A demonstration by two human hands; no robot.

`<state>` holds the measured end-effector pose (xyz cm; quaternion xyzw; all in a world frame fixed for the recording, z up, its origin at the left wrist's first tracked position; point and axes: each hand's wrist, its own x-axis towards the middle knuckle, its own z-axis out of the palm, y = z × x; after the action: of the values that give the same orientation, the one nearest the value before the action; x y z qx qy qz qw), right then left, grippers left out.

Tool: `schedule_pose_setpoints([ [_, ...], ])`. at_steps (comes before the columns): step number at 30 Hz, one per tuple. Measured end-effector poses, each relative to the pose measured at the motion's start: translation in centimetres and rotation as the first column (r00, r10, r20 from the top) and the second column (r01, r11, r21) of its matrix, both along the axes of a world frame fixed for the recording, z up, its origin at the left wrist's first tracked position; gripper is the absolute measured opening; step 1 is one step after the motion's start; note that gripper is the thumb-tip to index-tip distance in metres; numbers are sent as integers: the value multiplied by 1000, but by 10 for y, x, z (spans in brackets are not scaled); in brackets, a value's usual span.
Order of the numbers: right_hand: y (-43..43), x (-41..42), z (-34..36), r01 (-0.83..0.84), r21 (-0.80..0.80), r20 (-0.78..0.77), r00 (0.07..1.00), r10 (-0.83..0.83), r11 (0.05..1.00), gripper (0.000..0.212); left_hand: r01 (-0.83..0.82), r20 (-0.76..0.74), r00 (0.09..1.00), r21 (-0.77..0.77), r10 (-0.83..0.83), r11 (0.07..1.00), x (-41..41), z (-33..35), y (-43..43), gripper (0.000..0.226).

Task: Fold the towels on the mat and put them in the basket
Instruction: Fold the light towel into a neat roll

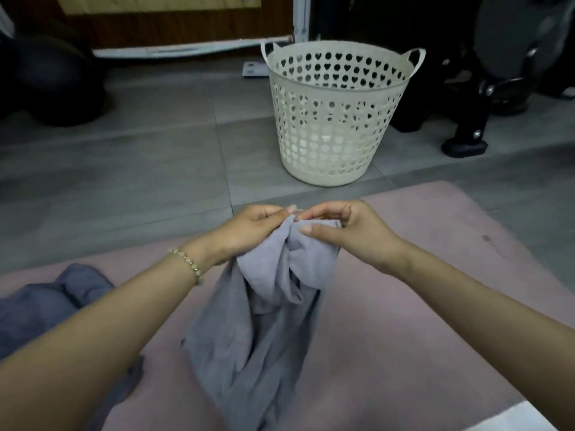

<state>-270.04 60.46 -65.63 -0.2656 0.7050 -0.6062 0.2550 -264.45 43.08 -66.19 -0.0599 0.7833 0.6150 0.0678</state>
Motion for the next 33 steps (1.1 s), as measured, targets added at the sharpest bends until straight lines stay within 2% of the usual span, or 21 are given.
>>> schedule_pose_setpoints([
  [3, 8, 21, 57, 1, 8, -123, 992, 0, 1000, 12, 20, 14, 1000, 93, -22, 995, 37, 52, 0, 26],
  [5, 10, 39, 89, -5, 13, -208, 978, 7, 1000, 11, 19, -31, 999, 70, -17, 997, 63, 81, 3, 27],
  [8, 10, 66, 128, 34, -34, -279, 959, -42, 999, 14, -82, -142, 985, 101, 96, 992, 94, 113, 15, 29],
  [10, 8, 80, 143, 107, -114, -208, 970, -129, 988, 19, -167, -209, 956, 188, 206, 968, 111, 129, 23, 27],
  [12, 6, 94, 154, 189, -186, -68, 976, -205, 964, 19, -244, -240, 919, 274, 312, 930, 126, 142, 29, 23],
  [16, 9, 122, 162, 294, -248, 70, 956, -285, 923, 7, -333, -172, 874, 468, 455, 818, 149, 154, 40, 14],
  [20, 18, 142, 167, 236, -235, -7, 970, -244, 943, 10, -387, -64, 860, 565, 506, 729, 168, 154, 44, 11],
  [23, 31, 152, 179, 10, -122, -145, 989, -28, 992, 17, -389, -22, 852, 640, 522, 663, 177, 152, 44, 18],
  [25, 35, 158, 185, -139, -35, -227, 965, 128, 990, 17, -380, -36, 861, 618, 507, 689, 180, 152, 47, 22],
  [26, 34, 160, 185, -155, -19, -277, 950, 143, 988, 16, -358, -53, 874, 599, 482, 716, 180, 152, 50, 23],
  [29, 31, 163, 184, -62, -65, -386, 922, 32, 996, 13, -237, -132, 917, 579, 376, 780, 180, 156, 60, 30],
  [33, 34, 161, 182, 17, -178, -313, 947, -73, 984, 11, -133, -226, 932, 516, 284, 846, 183, 163, 69, 32],
])
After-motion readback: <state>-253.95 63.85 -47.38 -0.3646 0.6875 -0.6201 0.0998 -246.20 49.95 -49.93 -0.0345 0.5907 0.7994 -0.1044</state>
